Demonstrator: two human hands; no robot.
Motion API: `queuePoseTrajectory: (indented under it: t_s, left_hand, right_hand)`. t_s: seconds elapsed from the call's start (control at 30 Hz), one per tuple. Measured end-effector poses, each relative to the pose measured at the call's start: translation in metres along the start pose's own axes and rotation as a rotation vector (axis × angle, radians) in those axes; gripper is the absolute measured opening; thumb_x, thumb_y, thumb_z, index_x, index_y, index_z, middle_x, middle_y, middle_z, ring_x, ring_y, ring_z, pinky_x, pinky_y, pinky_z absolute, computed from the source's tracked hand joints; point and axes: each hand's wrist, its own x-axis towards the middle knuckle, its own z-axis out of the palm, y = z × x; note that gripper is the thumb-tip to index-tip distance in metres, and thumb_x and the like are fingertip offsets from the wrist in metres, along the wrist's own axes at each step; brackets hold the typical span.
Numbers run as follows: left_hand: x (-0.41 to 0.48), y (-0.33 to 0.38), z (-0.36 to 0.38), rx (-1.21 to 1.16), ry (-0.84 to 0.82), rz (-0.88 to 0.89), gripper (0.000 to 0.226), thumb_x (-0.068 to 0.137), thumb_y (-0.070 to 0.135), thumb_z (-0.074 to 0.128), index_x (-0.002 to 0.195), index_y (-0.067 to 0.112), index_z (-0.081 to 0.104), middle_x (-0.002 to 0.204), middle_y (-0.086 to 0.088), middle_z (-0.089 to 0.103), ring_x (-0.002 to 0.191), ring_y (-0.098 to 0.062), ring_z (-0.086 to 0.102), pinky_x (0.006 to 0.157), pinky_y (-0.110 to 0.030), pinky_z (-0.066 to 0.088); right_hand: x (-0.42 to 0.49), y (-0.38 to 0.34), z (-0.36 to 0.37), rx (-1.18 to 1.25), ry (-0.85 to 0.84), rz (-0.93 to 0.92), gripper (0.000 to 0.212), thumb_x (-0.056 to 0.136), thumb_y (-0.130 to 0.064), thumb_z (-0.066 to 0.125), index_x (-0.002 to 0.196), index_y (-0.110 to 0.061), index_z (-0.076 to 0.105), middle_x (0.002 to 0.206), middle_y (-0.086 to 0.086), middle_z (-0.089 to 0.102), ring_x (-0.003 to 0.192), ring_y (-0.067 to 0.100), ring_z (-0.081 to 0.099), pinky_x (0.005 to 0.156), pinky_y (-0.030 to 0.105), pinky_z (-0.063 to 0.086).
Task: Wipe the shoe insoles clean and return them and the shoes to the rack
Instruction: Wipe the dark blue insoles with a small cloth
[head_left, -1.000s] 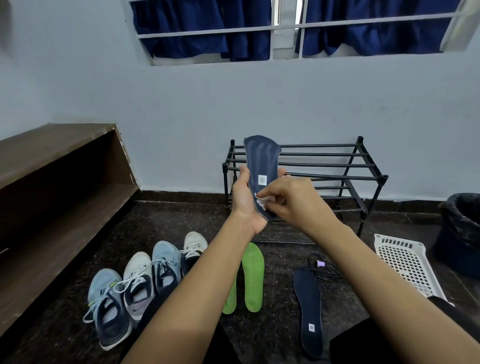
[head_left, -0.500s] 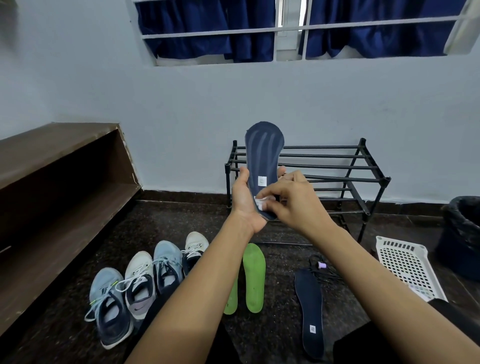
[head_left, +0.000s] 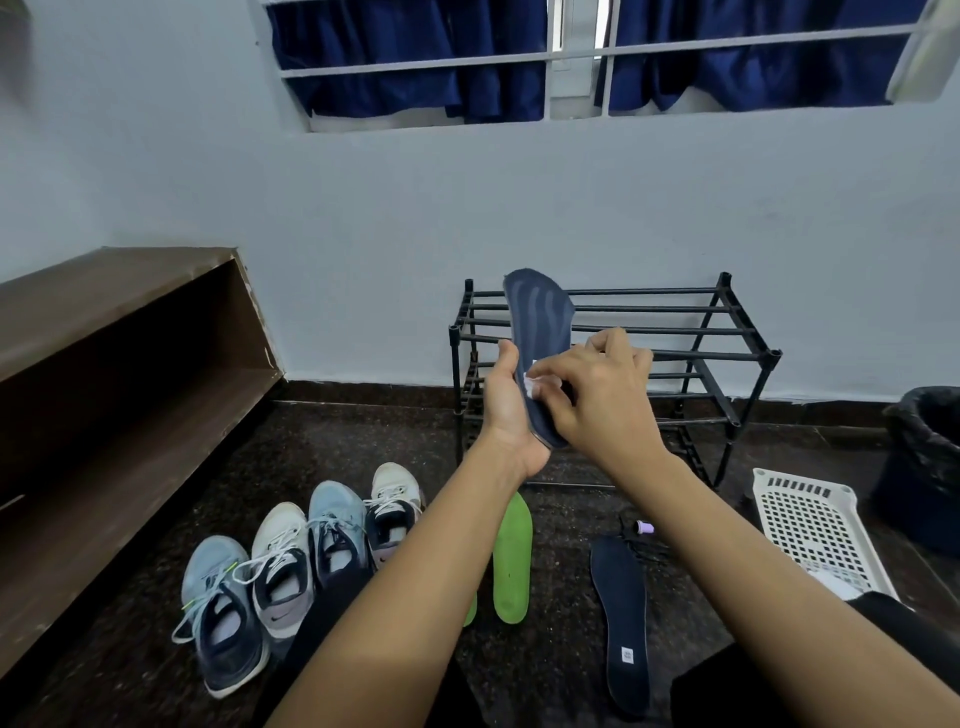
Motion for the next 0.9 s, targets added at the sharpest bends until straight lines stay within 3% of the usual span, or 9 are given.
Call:
queuePoseTrajectory:
  t_s: [0.3, 0.37, 0.47, 0.6, 0.83, 0.9]
  left_hand:
    - [0.002, 0.016, -0.007, 0.010, -0.004, 0.058, 0.083, 0.100, 0.059, 0.018, 0.076, 0.008, 0.079, 0.086, -0.007, 0.073, 0.076, -0.020, 0.070, 0.066, -0.028, 0.056]
    - [0.002, 0.013, -0.006, -0.002, 0.001, 0.047, 0.082, 0.099, 0.060, 0.019, 0.085, 0.006, 0.078, 0.092, -0.009, 0.073, 0.079, -0.022, 0.070, 0.070, -0.029, 0.057]
    - [0.001, 0.009, -0.003, -0.030, 0.013, 0.025, 0.077, 0.098, 0.063, 0.022, 0.113, 0.002, 0.067, 0.112, -0.013, 0.068, 0.096, -0.025, 0.067, 0.088, -0.034, 0.053]
    - [-0.001, 0.001, 0.002, -0.021, -0.007, 0.006, 0.071, 0.098, 0.063, 0.021, 0.107, 0.008, 0.066, 0.096, -0.009, 0.070, 0.087, -0.021, 0.068, 0.074, -0.031, 0.055]
    - [0.000, 0.005, -0.001, -0.048, 0.001, -0.032, 0.064, 0.099, 0.058, 0.025, 0.103, 0.009, 0.068, 0.090, -0.010, 0.070, 0.085, -0.023, 0.067, 0.077, -0.035, 0.051]
    - [0.001, 0.010, -0.005, -0.050, 0.009, -0.003, 0.064, 0.100, 0.054, 0.026, 0.096, 0.008, 0.071, 0.087, -0.010, 0.072, 0.078, -0.022, 0.070, 0.073, -0.032, 0.054]
  right_hand:
    - [-0.008, -0.005, -0.002, 0.170, -0.097, -0.088, 0.013, 0.073, -0.029, 0.064, 0.083, -0.028, 0.072, 0.078, -0.010, 0.067, 0.092, 0.021, 0.046, 0.073, 0.040, 0.027]
    - [-0.009, -0.004, -0.003, 0.127, -0.067, -0.091, 0.012, 0.071, -0.030, 0.065, 0.082, -0.030, 0.072, 0.077, -0.012, 0.066, 0.089, 0.020, 0.047, 0.070, 0.034, 0.019]
    - [-0.009, -0.003, -0.003, 0.038, -0.018, -0.062, 0.011, 0.069, -0.033, 0.066, 0.079, -0.033, 0.071, 0.073, -0.014, 0.066, 0.085, 0.017, 0.045, 0.067, 0.031, 0.012]
    - [-0.003, 0.000, -0.003, -0.016, 0.040, 0.002, 0.011, 0.073, -0.036, 0.065, 0.081, -0.032, 0.072, 0.072, -0.009, 0.066, 0.084, 0.021, 0.048, 0.071, 0.035, 0.018]
    - [0.002, -0.004, -0.002, 0.164, 0.021, 0.042, 0.009, 0.075, -0.023, 0.072, 0.081, -0.029, 0.073, 0.073, -0.014, 0.066, 0.086, 0.016, 0.043, 0.068, 0.030, 0.011]
    - [0.002, -0.009, -0.003, 0.223, -0.059, 0.038, 0.014, 0.074, -0.018, 0.075, 0.080, -0.030, 0.074, 0.072, -0.021, 0.058, 0.091, 0.017, 0.045, 0.074, 0.034, 0.019]
